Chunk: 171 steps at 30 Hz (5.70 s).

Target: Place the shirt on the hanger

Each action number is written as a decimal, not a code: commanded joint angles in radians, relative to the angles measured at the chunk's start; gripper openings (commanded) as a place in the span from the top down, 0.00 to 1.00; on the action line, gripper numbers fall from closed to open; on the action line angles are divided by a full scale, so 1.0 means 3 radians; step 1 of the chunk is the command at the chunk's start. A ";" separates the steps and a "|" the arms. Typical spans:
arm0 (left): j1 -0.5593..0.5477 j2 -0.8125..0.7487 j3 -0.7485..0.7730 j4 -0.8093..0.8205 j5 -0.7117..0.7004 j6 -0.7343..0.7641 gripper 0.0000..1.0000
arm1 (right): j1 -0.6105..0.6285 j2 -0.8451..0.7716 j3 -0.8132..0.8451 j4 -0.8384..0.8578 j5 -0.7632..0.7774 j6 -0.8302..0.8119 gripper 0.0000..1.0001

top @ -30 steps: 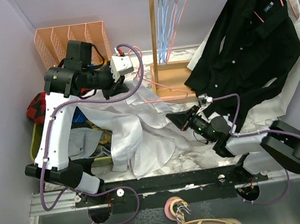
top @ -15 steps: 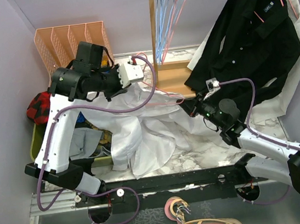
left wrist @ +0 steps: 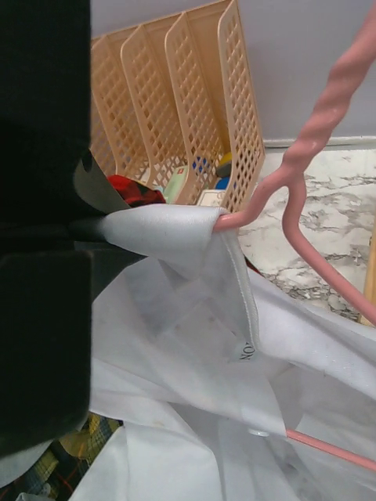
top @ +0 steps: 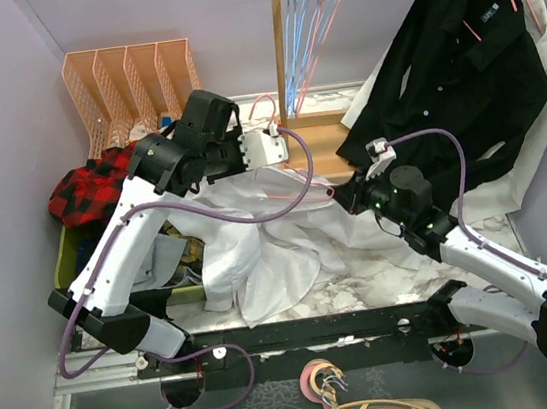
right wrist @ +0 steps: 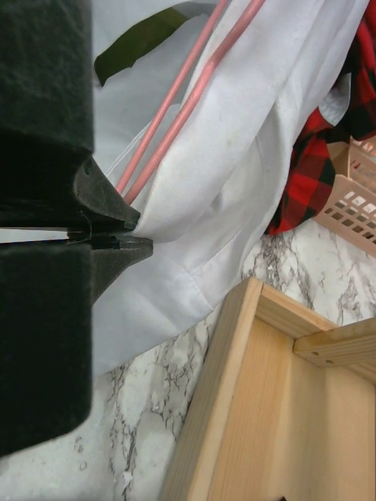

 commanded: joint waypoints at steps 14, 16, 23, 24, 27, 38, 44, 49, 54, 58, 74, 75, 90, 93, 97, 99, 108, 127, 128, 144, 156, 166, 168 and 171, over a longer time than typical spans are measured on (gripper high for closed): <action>-0.0265 -0.0082 0.0397 0.0111 -0.0162 -0.0014 1.00 | -0.0037 0.0115 0.0530 -0.0911 0.0369 -0.0346 0.99; -0.0311 -0.0101 0.0333 0.0102 -0.0321 0.0066 1.00 | -0.0037 0.0225 0.0614 -0.1048 0.0355 -0.0329 0.99; -0.0544 -0.0225 -0.0009 0.0210 -0.0831 0.0316 1.00 | -0.0244 0.0584 0.1045 -0.1577 -0.0188 -0.0325 0.99; -0.0561 -0.0239 -0.0047 0.0229 -0.0945 0.0372 1.00 | -0.0269 0.0580 0.1063 -0.1600 -0.0211 -0.0346 0.99; -0.0620 -0.0279 -0.0178 0.0310 -0.1193 0.0514 1.00 | -0.0366 0.0521 0.1067 -0.1641 -0.0242 -0.0390 0.99; -0.0746 -0.0273 -0.0828 0.1013 -0.1990 0.0697 1.00 | -0.0390 0.0437 0.1326 -0.1832 -0.0886 -0.0188 0.99; -0.0759 -0.0153 -0.1091 0.1496 -0.2116 0.0525 1.00 | -0.0385 0.0133 0.1539 -0.1756 -0.1544 0.0149 0.99; -0.0755 -0.0061 -0.0837 0.1649 -0.1908 0.0116 1.00 | -0.0385 0.0173 0.1443 -0.1671 -0.1813 0.0185 0.99; -0.0752 -0.0131 -0.0962 0.1746 -0.1938 0.0119 1.00 | -0.0385 0.0216 0.1198 -0.1394 -0.1925 0.0278 0.99; -0.0722 -0.0154 -0.0990 0.1758 -0.1877 0.0012 1.00 | -0.0385 0.0337 0.1113 -0.1025 -0.2207 0.0464 0.99; -0.0526 -0.0541 -0.1768 0.2195 -0.2176 0.0514 1.00 | -0.0390 0.0362 0.1853 -0.1596 -0.1793 0.0155 0.99; -0.0510 -0.0550 -0.1738 0.2185 -0.2152 0.0454 1.00 | -0.0390 0.0357 0.1851 -0.1612 -0.1794 0.0161 0.99; -0.0478 -0.0546 -0.0744 0.1104 -0.0542 -0.0539 1.00 | -0.0390 0.0363 0.1120 -0.0627 -0.2312 0.0668 0.98; -0.0482 -0.0555 -0.0721 0.0928 -0.0221 -0.0523 1.00 | -0.0386 0.0345 0.1153 -0.0536 -0.2401 0.0555 0.66; -0.0480 -0.0603 -0.0828 0.0803 -0.0034 -0.0432 1.00 | -0.0389 0.0122 0.1193 -0.0876 -0.2006 0.0059 0.00; -0.0477 -0.0638 -0.0880 0.0743 0.0030 -0.0377 1.00 | -0.0390 -0.0106 0.1155 -0.1081 -0.1667 -0.0251 0.01; -0.0412 -0.0817 -0.0951 0.0586 0.0450 -0.0214 1.00 | -0.0390 -0.1377 0.0899 -0.1623 -0.1126 -0.1604 0.01; -0.0006 -0.1360 -0.0457 0.0197 0.1718 -0.0397 1.00 | -0.0359 -0.1322 0.1368 -0.3026 -0.1625 -0.2452 0.53; 0.0032 -0.1367 -0.0389 0.0162 0.1790 -0.0410 1.00 | -0.0357 -0.1298 0.1380 -0.3026 -0.1593 -0.2486 0.68; 0.0490 -0.1329 0.0218 -0.0067 0.1935 -0.0402 1.00 | 0.0014 -0.0850 0.1877 -0.3123 0.0376 -0.3475 0.99; 0.1030 -0.1000 0.0529 0.0096 0.2737 -0.0771 1.00 | 0.0014 -0.1211 0.2432 -0.2716 -0.1660 -0.2676 0.01; 0.1831 -0.0923 0.0694 -0.0004 0.3852 -0.0923 1.00 | 0.0014 -0.1152 0.1694 -0.2068 -0.2703 -0.2420 0.06; 0.1969 -0.0916 0.0702 0.0022 0.4019 -0.0970 1.00 | 0.0014 -0.1074 0.1424 -0.1529 -0.3040 -0.1919 0.13; 0.2103 -0.0905 0.0676 0.0035 0.4154 -0.1002 1.00 | 0.0014 -0.1267 0.0649 0.0049 -0.2640 -0.0809 0.15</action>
